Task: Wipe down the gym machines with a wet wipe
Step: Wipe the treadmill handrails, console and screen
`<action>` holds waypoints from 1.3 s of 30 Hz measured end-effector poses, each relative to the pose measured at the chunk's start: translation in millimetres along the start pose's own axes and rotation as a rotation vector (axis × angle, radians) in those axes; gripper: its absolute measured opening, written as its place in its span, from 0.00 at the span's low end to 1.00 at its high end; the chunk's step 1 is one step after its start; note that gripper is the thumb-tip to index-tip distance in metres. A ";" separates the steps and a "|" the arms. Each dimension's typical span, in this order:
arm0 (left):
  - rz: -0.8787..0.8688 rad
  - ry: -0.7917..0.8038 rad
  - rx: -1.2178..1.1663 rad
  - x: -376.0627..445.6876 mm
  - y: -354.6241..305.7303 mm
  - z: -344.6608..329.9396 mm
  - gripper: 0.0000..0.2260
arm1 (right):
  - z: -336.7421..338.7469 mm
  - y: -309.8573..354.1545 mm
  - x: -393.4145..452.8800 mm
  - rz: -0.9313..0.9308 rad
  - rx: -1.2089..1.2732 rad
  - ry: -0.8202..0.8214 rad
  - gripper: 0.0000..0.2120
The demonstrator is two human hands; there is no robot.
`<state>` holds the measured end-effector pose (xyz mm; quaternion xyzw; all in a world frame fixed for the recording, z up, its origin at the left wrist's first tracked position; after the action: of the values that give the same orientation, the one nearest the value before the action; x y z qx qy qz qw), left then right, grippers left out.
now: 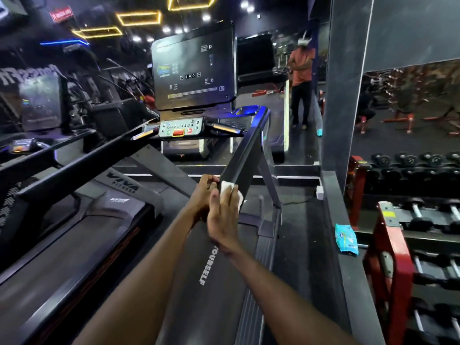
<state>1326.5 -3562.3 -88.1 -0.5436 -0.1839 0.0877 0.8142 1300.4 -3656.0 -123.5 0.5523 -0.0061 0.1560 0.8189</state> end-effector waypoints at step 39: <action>0.103 0.040 0.405 112.1 -1.0 -34.4 0.14 | 5.9 -32.2 69.3 -0.133 0.133 -0.053 0.55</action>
<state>1442.9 -3553.7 -76.1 -0.3791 -0.1182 0.1535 0.9049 1375.7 -3655.2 -137.6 0.6084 0.0193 0.0864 0.7886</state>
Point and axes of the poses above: each hand's wrist, its own x-axis towards the middle knuckle, its own z-axis out of the back of the hand, y = z × x, the point moved 2 cm from there along x, towards the middle knuckle, and after that the axes turned 12 degrees about -x, right-handed, at the moved point
